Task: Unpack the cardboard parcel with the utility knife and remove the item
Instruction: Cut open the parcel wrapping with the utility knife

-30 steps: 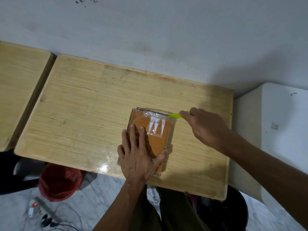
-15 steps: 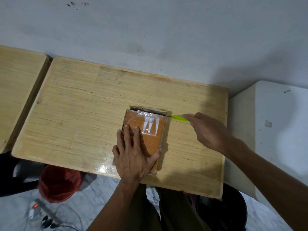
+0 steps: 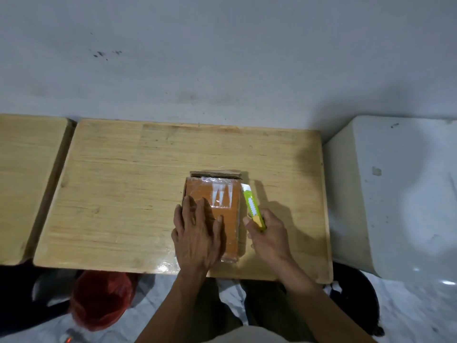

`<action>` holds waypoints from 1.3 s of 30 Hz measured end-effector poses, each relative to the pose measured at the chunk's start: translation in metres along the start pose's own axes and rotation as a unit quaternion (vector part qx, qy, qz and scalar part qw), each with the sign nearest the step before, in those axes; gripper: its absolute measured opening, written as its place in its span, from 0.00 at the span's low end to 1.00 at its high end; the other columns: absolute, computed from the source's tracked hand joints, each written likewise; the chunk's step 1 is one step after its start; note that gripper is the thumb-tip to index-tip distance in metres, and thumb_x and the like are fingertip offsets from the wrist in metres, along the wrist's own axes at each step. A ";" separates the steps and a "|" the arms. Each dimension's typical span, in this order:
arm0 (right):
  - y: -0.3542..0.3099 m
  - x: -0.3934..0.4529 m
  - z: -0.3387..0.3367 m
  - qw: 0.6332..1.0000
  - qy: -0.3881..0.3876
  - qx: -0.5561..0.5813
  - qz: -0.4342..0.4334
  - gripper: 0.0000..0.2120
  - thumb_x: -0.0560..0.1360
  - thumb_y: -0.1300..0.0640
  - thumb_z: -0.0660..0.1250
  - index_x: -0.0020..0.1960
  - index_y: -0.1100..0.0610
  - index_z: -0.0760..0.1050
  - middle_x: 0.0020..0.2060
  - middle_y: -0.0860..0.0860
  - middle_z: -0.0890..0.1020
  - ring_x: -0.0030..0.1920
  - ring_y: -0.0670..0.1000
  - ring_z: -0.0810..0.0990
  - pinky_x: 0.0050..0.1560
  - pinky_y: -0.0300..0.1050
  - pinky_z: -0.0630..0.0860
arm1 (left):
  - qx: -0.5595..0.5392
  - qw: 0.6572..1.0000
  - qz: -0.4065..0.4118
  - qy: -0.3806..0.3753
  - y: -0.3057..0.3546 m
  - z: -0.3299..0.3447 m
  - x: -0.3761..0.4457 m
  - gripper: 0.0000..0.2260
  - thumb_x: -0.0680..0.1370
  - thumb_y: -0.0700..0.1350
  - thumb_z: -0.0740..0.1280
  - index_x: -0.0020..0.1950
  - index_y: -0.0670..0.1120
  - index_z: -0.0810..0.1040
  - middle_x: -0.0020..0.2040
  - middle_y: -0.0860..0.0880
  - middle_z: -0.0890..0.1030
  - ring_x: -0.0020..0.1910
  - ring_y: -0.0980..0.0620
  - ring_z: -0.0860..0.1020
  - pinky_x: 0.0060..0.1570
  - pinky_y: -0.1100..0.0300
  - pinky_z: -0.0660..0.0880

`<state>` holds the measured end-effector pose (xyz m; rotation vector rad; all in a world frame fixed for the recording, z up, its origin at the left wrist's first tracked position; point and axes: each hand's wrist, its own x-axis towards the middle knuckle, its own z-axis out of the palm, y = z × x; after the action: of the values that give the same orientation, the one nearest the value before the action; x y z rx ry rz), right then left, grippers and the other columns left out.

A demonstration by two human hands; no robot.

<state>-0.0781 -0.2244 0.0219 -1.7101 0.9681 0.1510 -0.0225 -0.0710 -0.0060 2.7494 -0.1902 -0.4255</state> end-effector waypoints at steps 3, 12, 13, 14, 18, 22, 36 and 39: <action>0.004 -0.021 0.010 1.000 0.024 0.000 0.016 0.04 0.78 0.50 0.67 0.50 0.50 0.75 0.39 0.46 0.80 0.35 0.39 0.77 0.30 0.29 0.69 | -0.030 0.999 0.033 -0.003 -0.008 -0.009 0.008 0.30 0.80 0.65 0.54 0.79 0.53 0.58 0.81 0.46 0.55 0.79 0.40 0.55 0.66 0.34 0.70; 0.029 -0.070 0.062 0.980 0.190 0.034 0.043 0.06 0.78 0.50 0.66 0.50 0.52 0.75 0.39 0.51 0.79 0.41 0.52 0.79 0.40 0.48 0.77 | -0.012 0.983 0.169 -0.066 -0.020 -0.037 0.102 0.30 0.81 0.61 0.57 0.81 0.54 0.54 0.82 0.47 0.52 0.80 0.41 0.47 0.67 0.35 0.67; 0.029 -0.074 0.070 0.976 0.204 0.044 0.055 0.06 0.78 0.50 0.66 0.49 0.52 0.75 0.38 0.51 0.78 0.40 0.53 0.78 0.39 0.47 0.75 | 0.001 0.978 0.187 -0.087 -0.022 -0.036 0.114 0.31 0.81 0.64 0.54 0.81 0.54 0.54 0.82 0.46 0.54 0.81 0.41 0.48 0.69 0.36 0.65; 0.027 -0.078 0.078 0.972 0.214 0.059 0.072 0.07 0.78 0.49 0.65 0.49 0.53 0.75 0.38 0.51 0.78 0.40 0.53 0.78 0.38 0.46 0.74 | 0.013 0.972 0.208 -0.107 -0.024 -0.034 0.124 0.32 0.79 0.66 0.51 0.81 0.53 0.55 0.81 0.46 0.57 0.81 0.41 0.49 0.72 0.38 0.62; 0.018 -0.081 0.106 0.944 0.260 0.135 0.153 0.07 0.78 0.49 0.66 0.46 0.52 0.75 0.38 0.51 0.79 0.41 0.52 0.78 0.39 0.46 0.71 | -0.001 0.952 0.265 -0.152 -0.027 -0.029 0.139 0.32 0.79 0.64 0.49 0.76 0.46 0.67 0.72 0.42 0.73 0.73 0.39 0.66 0.73 0.47 0.60; 0.008 -0.073 0.113 0.926 0.295 0.156 0.178 0.08 0.78 0.49 0.66 0.47 0.54 0.76 0.40 0.51 0.79 0.42 0.53 0.77 0.40 0.46 0.71 | -0.014 0.955 0.258 -0.142 -0.035 -0.031 0.131 0.29 0.78 0.61 0.53 0.72 0.46 0.70 0.64 0.42 0.78 0.66 0.38 0.71 0.65 0.50 0.63; -0.042 0.011 0.058 0.974 0.192 -0.118 0.029 0.14 0.78 0.47 0.63 0.57 0.55 0.76 0.50 0.56 0.82 0.52 0.61 0.80 0.50 0.53 0.78 | -0.084 0.995 0.021 -0.051 -0.068 -0.060 0.031 0.33 0.81 0.56 0.64 0.82 0.53 0.52 0.65 0.38 0.69 0.62 0.36 0.66 0.49 0.52 0.61; -0.048 0.030 0.053 0.974 0.142 -0.177 -0.002 0.14 0.77 0.48 0.63 0.58 0.55 0.76 0.54 0.58 0.81 0.56 0.63 0.78 0.51 0.51 0.74 | -0.086 0.994 -0.006 -0.060 -0.063 -0.055 0.017 0.34 0.81 0.56 0.64 0.82 0.57 0.48 0.62 0.39 0.68 0.61 0.37 0.66 0.50 0.50 0.64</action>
<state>-0.0077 -0.1921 0.0213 -2.1009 1.2023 0.0793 0.0159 0.0017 0.0160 2.5603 -0.1584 -0.5835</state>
